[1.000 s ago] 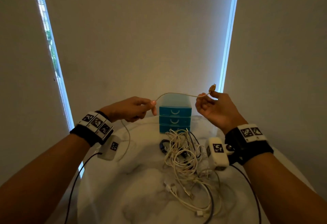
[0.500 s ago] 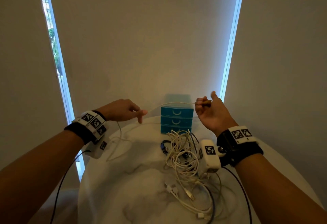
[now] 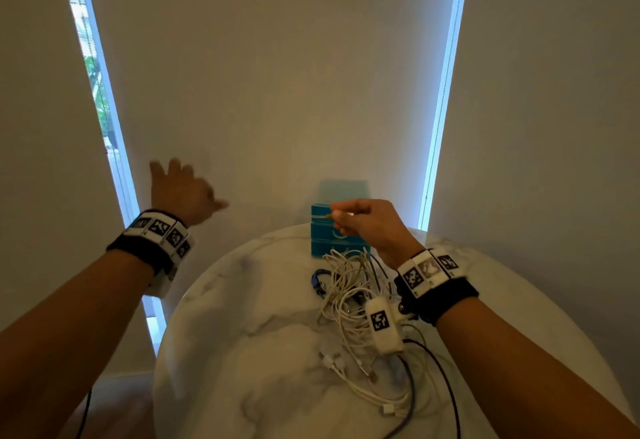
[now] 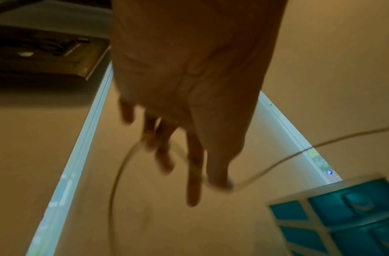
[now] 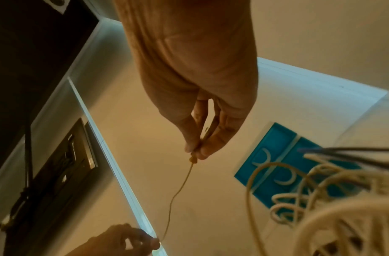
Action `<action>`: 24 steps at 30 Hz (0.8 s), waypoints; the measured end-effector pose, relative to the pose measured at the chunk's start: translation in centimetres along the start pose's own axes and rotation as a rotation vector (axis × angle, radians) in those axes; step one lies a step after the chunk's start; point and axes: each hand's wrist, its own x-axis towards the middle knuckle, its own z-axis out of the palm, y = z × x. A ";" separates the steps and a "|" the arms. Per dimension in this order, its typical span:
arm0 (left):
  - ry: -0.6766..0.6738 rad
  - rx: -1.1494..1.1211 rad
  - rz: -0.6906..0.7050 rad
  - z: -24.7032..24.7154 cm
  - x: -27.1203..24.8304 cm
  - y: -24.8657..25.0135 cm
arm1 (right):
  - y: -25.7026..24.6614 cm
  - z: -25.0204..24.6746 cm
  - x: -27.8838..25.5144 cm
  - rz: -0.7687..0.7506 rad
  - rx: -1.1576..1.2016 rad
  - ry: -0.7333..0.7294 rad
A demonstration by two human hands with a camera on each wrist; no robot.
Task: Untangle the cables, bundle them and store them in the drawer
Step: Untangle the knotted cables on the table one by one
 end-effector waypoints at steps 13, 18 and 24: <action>-0.504 -1.346 0.422 -5.5 -5.3 16.5 | 0.7 -1.6 -0.1 -0.054 -0.167 0.035; -0.307 -1.342 0.254 -3.1 -4.3 16.3 | -0.2 -5.5 -1.9 0.085 -0.546 -0.286; -0.335 -1.670 0.158 -2.8 -4.9 18.9 | 2.0 -7.4 -3.4 0.075 -0.885 -0.614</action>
